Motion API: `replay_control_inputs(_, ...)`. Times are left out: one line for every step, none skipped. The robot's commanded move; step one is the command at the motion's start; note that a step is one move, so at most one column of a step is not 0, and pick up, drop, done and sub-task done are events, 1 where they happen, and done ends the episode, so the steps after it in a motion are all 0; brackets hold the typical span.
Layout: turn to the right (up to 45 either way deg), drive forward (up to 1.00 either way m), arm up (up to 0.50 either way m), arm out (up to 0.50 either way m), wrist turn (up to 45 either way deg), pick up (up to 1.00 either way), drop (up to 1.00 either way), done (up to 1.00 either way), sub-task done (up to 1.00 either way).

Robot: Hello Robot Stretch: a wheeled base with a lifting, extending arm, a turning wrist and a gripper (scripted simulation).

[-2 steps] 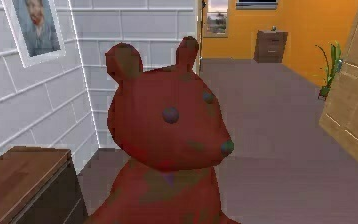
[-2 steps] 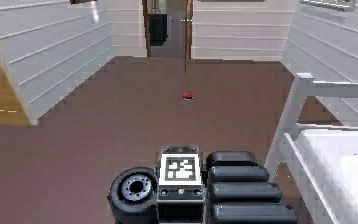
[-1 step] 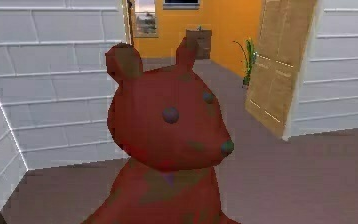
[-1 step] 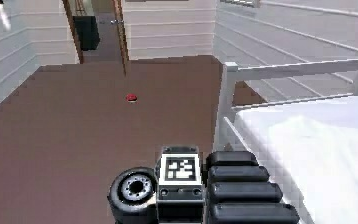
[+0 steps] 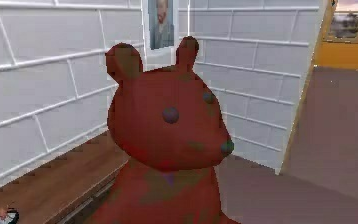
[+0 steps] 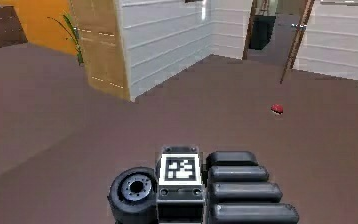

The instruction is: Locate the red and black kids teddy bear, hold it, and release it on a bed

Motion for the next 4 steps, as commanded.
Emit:
replay_control_inputs(-45.0,0.0,0.0,0.0,0.0,0.0,0.0,0.0,0.0)
replay_control_inputs(-30.0,0.0,0.0,0.0,0.0,0.0,0.0,0.0,0.0)
replay_control_inputs(45.0,0.0,0.0,0.0,0.0,0.0,0.0,0.0,0.0)
replay_control_inputs(45.0,0.0,0.0,0.0,0.0,0.0,0.0,0.0,0.0)
